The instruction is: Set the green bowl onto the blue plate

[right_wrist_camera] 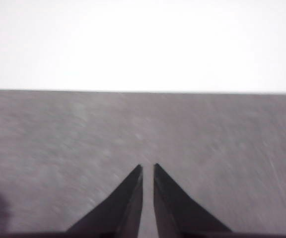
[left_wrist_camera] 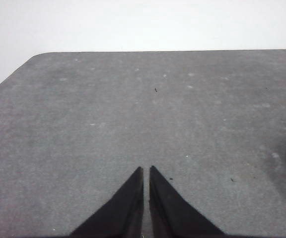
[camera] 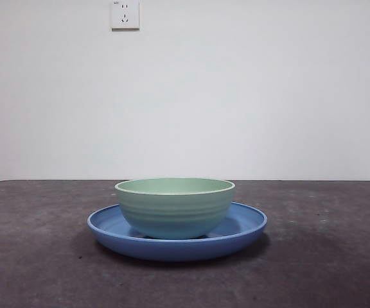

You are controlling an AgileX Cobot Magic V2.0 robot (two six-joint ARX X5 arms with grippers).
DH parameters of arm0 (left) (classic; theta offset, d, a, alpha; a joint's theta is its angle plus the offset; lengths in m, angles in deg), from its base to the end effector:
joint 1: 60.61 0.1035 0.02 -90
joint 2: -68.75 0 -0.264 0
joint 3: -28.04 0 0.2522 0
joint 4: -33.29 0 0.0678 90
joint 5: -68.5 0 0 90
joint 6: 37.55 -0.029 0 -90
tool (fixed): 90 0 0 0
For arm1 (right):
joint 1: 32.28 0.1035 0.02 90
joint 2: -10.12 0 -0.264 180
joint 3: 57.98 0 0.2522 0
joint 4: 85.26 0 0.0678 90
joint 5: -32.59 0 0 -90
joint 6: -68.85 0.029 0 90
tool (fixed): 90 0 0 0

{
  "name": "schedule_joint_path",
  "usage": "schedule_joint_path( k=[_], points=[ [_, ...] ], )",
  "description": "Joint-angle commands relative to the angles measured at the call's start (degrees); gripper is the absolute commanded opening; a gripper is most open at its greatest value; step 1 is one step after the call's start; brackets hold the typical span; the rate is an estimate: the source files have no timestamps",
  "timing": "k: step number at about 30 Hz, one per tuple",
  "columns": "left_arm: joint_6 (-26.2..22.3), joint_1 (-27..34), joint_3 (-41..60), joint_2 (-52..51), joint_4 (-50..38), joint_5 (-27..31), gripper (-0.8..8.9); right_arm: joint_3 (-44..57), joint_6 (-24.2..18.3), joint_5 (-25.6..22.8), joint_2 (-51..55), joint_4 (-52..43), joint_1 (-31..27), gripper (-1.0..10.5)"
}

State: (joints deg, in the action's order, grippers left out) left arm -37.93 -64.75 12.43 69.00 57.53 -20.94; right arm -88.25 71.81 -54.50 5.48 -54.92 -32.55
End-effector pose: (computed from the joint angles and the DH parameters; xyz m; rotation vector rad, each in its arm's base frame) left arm 0.0946 -0.0066 0.1565 0.0130 0.1547 -0.0629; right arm 0.0807 0.0011 0.2260 0.0539 0.0834 0.0439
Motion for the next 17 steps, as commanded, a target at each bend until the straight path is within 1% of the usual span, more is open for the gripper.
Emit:
schedule_joint_path(
  k=[1,8,14,17],
  points=[
    [-0.42,0.04,1.16,-0.07,0.31,0.17,0.2,4.22,-0.83,-0.13,2.64,-1.01,-1.84,0.3],
    [-0.42,0.04,1.16,-0.07,0.28,0.17,0.2,11.3,-1.07,-0.15,4.44,-1.62,-2.78,0.3],
    [-0.39,0.04,1.16,-0.07,0.28,0.17,0.2,15.65,-0.79,0.02,4.44,-9.14,-2.6,0.3],
    [-0.42,0.04,1.16,-0.07,0.26,0.17,0.2,15.91,-0.92,-0.13,4.44,-9.35,-2.23,0.3]
  ],
)
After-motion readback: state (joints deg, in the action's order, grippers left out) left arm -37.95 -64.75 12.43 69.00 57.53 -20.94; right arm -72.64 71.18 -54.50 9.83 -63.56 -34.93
